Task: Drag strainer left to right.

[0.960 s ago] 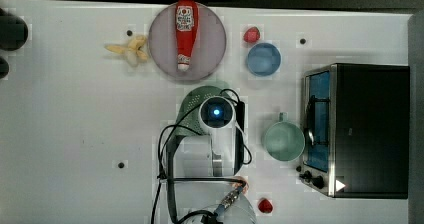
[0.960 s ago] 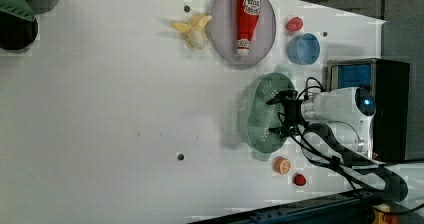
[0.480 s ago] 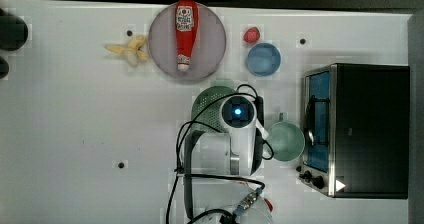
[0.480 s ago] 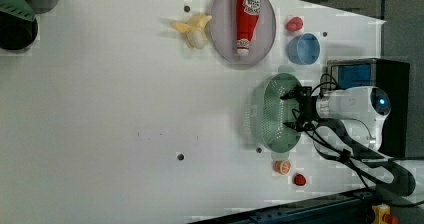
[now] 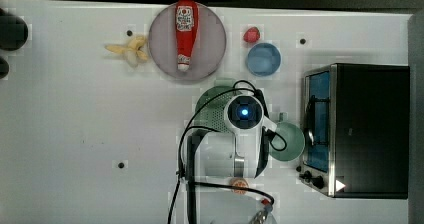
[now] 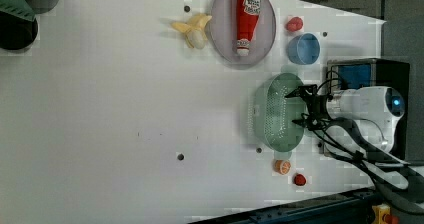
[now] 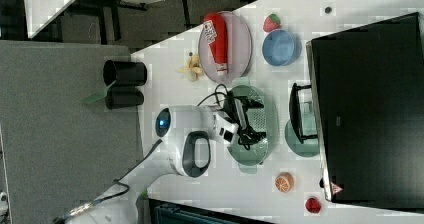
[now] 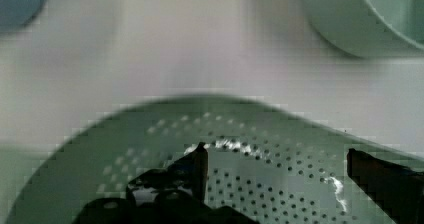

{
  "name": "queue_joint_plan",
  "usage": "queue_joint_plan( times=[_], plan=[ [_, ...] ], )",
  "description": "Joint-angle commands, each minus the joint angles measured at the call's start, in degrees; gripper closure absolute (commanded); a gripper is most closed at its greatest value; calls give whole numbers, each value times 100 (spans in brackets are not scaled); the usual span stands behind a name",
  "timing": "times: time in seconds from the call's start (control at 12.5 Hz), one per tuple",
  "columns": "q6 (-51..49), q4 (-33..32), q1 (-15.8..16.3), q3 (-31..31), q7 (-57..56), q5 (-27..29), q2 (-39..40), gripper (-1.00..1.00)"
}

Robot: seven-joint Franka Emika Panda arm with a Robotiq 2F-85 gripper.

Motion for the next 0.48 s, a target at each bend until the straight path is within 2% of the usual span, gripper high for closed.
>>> queue_joint_plan(
  times=[0.08, 0.24, 0.48],
  plan=[
    [-377, 176, 98, 96, -1900, 69, -822, -100],
    [-1174, 400, 99, 153, -2131, 69, -1416, -100],
    [-2892, 1040, 108, 328, -2133, 71, -2211, -100]
  ],
)
